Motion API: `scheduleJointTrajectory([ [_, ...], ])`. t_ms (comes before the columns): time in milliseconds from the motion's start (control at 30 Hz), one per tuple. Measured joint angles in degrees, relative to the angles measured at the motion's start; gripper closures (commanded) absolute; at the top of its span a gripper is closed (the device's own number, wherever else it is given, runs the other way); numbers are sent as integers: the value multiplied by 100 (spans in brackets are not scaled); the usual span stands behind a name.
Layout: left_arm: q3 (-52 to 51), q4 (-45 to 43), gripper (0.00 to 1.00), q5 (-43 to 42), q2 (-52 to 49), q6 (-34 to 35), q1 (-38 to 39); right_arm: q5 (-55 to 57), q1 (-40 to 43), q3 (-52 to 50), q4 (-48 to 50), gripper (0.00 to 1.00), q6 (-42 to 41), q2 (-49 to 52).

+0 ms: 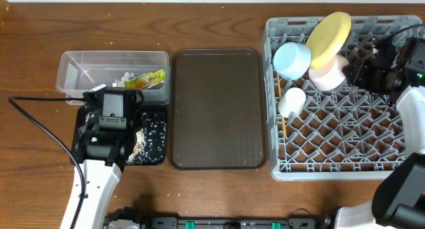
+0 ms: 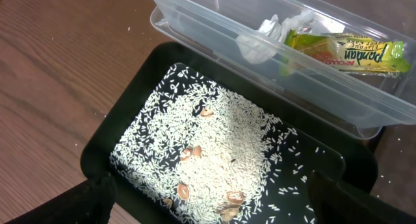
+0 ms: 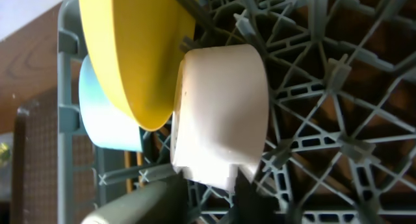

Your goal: Sort waste into correct bins and load items into the dishwasher rack

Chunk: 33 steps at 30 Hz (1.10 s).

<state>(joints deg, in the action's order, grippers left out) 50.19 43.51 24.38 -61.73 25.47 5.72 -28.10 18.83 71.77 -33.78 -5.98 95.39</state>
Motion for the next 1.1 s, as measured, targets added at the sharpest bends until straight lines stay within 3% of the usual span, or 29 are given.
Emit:
scheduleJointTrajectory([
  [367,0,-2,4,0,0,0,0,245,-603,0,485,99,-372,68],
  [633,0,0,4,0,0,0,0,509,-708,0,809,99,-409,737],
  [833,0,-2,4,0,0,-2,0,629,-785,4,549,99,-402,741],
  [1100,0,-2,4,0,0,-2,0,2612,-778,2,-293,99,-262,-133],
])
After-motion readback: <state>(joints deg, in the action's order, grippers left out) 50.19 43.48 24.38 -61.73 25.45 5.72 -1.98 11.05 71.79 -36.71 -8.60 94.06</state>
